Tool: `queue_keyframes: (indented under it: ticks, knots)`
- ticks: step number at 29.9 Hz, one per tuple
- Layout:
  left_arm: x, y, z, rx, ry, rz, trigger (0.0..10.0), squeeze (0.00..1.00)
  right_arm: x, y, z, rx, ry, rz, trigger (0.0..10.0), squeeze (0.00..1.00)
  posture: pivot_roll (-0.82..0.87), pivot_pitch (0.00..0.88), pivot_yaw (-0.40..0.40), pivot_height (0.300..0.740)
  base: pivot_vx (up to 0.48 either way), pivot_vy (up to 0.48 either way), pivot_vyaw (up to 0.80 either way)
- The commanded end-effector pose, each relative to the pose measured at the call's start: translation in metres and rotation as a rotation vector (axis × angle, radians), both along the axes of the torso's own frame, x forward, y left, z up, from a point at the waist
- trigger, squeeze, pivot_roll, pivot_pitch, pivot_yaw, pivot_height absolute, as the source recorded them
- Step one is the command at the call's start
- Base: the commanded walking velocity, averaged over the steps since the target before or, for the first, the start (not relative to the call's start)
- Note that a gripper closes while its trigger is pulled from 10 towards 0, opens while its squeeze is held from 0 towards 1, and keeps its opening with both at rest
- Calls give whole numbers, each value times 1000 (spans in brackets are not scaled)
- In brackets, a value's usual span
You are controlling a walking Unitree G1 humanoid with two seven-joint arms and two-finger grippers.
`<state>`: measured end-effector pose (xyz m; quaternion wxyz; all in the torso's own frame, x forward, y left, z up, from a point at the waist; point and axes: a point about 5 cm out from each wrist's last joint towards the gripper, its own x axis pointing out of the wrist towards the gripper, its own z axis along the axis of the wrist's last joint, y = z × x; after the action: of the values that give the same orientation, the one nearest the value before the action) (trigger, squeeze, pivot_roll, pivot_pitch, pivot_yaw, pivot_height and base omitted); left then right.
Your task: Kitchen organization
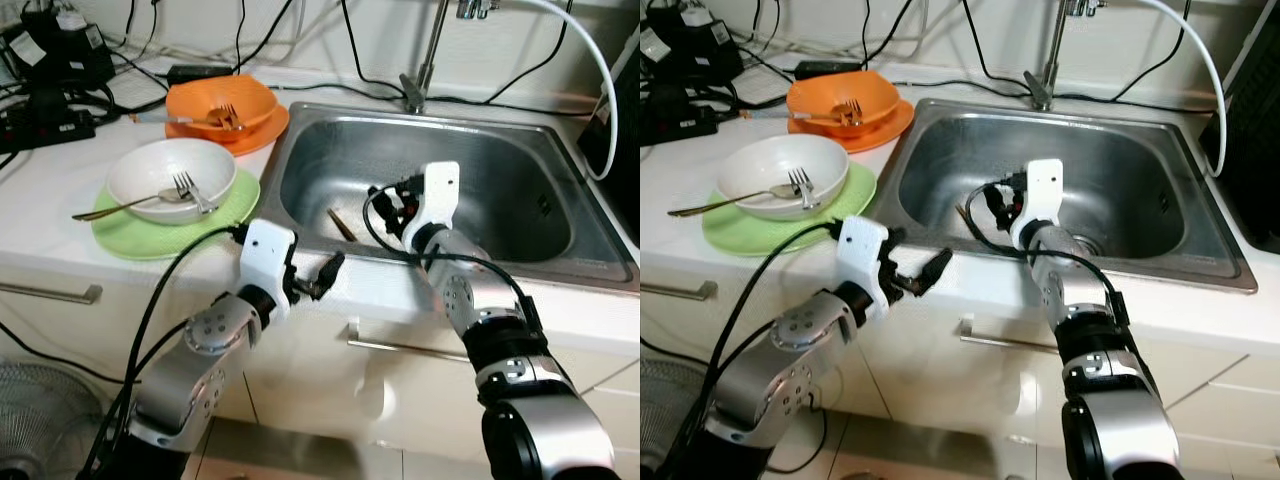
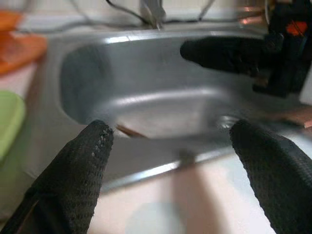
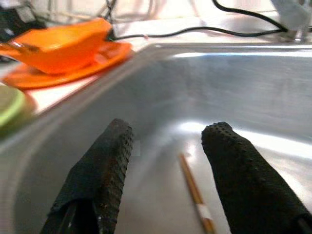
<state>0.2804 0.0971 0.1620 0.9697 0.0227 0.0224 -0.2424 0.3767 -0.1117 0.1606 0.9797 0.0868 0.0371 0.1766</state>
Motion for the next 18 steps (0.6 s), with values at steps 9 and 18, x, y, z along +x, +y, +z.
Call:
queue_keyframes:
  ticks: [9,18]
  knots:
    - [5,3,20,117,-219,51,10000,733,-5,-11,-4,1,47,-7,10000,0,-27,24,-3,740,0,0,0]
    - [7,5,45,185,-403,94,10000,0,-9,-2,-1,155,84,74,10000,0,-27,26,-7,740,0,0,0]
